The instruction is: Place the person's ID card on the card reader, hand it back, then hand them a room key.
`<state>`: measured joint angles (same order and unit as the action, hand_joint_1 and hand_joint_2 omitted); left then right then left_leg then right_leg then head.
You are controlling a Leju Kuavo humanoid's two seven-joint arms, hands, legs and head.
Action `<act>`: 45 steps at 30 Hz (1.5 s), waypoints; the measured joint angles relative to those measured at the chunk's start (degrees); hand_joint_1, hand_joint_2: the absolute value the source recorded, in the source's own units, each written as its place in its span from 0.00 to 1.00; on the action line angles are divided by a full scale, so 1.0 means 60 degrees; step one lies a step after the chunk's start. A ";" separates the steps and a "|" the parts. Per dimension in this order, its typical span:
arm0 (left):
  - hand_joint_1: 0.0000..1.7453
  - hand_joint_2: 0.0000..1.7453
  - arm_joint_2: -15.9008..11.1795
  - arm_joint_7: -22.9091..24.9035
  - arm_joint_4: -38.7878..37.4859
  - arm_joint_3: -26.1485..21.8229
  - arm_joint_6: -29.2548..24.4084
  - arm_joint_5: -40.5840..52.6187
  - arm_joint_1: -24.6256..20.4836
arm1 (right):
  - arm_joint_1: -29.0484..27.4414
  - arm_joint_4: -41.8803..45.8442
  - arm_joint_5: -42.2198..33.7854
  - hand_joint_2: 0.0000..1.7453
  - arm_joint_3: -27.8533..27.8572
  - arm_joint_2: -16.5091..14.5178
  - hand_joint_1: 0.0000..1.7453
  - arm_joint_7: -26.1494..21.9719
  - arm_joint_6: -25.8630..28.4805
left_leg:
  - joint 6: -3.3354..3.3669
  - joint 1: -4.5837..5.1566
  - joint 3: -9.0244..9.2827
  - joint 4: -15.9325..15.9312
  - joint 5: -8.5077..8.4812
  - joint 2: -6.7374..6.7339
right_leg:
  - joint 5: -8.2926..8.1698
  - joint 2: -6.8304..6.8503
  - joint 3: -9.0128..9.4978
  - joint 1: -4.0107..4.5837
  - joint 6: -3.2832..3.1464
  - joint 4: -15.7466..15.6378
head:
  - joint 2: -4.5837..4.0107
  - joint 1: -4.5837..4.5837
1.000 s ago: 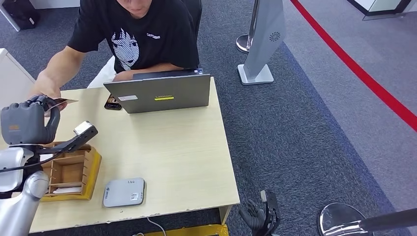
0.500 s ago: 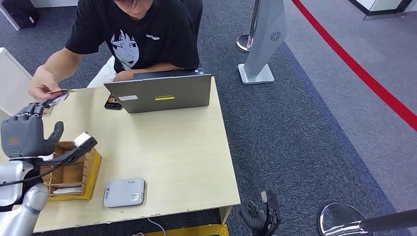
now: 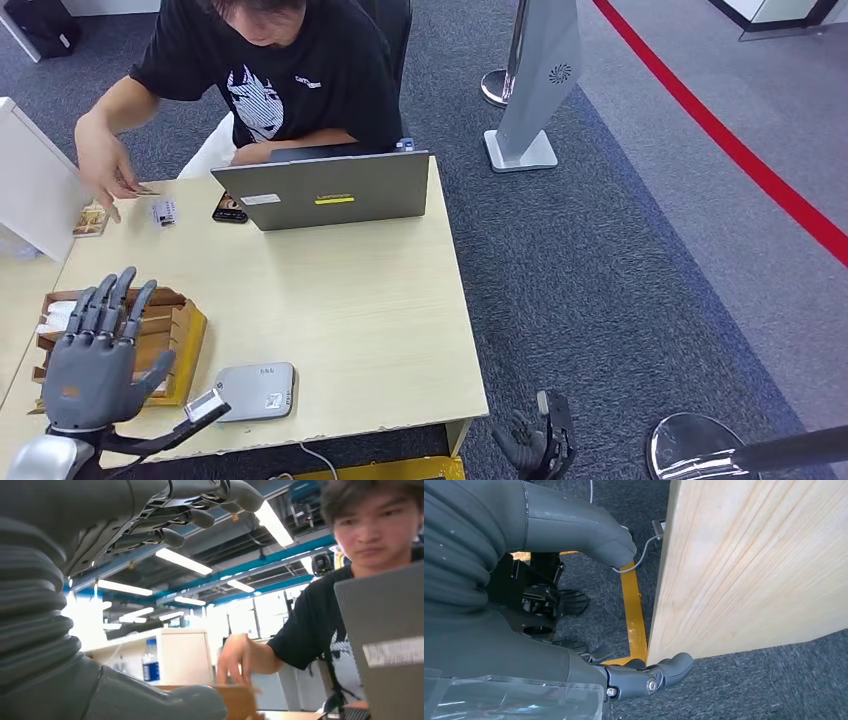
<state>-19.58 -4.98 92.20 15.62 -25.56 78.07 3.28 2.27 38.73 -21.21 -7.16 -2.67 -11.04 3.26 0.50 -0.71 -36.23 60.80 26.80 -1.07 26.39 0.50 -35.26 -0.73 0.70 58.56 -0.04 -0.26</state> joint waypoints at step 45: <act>0.00 1.00 -0.2952 0.2264 0.1004 -0.0045 -0.0262 0.0170 0.3095 | -0.0424 0.0770 0.0723 1.00 0.0496 0.0005 0.00 0.0027 0.0327 | -0.0006 -0.0005 0.0004 -0.0005 0.0009 0.0010 | 0.0018 0.0015 0.0009 0.0003 -0.0026 0.0006 | 0.0000 -0.0003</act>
<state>-37.29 8.61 98.23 15.36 -27.14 79.09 21.85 -0.27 43.35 -16.87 -4.18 -2.64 -10.87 5.22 0.47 -0.74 -36.21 60.77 26.86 -1.01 26.50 0.59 -35.20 -0.71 0.54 58.60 -0.04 -0.28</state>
